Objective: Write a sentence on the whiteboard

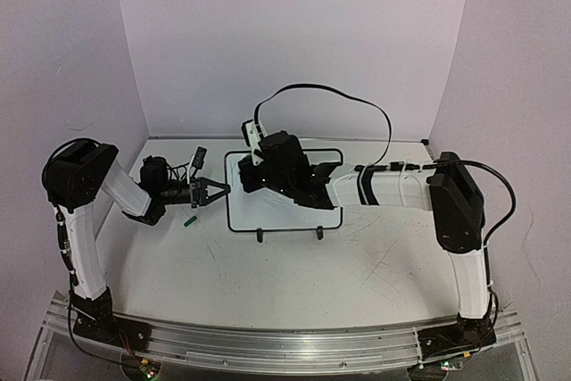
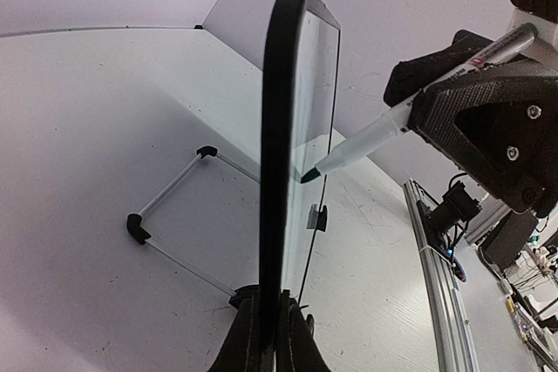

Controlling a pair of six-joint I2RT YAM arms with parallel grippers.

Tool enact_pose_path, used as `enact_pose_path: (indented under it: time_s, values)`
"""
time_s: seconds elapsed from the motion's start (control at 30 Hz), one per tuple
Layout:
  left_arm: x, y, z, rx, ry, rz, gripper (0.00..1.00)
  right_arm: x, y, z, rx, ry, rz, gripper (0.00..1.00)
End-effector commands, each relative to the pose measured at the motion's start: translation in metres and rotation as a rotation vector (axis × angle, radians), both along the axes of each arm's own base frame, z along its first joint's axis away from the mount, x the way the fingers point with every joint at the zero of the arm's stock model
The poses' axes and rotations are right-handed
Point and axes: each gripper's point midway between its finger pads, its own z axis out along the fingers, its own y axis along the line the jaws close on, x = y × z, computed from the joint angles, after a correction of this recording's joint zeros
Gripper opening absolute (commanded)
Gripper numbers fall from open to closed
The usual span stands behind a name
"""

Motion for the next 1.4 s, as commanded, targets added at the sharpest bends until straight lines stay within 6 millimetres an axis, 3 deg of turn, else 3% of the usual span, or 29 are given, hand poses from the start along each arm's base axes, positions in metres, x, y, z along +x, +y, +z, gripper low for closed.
enact_pose_path:
  time_s: [0.0,0.67,1.37]
  values:
    - [0.007,0.004,0.018,-0.014,-0.059,0.020,0.00,0.003,-0.004,-0.019,-0.026,0.028,-0.013,0.00]
    - [0.007,0.003,0.016,-0.013,-0.056,0.019,0.00,0.001,-0.020,-0.026,-0.056,0.033,-0.057,0.00]
    - [0.006,0.004,0.016,-0.012,-0.054,0.019,0.00,0.007,-0.052,-0.001,-0.035,-0.040,-0.179,0.00]
